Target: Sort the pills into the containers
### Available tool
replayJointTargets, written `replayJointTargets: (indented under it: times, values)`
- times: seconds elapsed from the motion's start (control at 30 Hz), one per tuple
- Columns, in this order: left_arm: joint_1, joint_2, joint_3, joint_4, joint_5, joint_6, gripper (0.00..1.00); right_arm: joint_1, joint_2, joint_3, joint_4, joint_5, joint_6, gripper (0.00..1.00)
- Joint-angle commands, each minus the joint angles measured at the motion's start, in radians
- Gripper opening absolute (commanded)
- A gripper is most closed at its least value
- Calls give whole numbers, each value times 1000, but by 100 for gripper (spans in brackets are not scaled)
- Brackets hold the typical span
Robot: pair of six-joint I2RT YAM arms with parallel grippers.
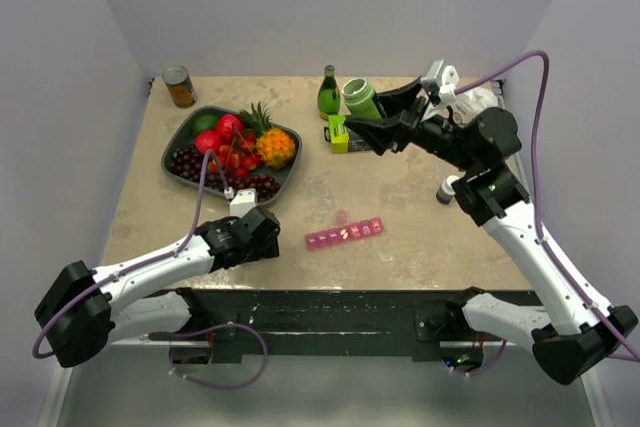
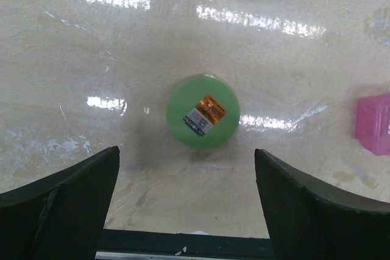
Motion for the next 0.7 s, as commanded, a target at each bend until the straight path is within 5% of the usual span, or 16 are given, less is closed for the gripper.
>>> replayJointTargets:
  times: [0.0, 0.37, 0.67]
  values:
    - [36, 24, 22, 63, -37, 46, 93, 1, 16, 137, -93, -24, -79, 0]
    - [67, 119, 17, 179, 13, 121, 81, 2, 17, 227, -330, -24, -237, 0]
    - [93, 178, 3, 238, 39, 141, 67, 2, 8, 263, -367, 21, -289, 0]
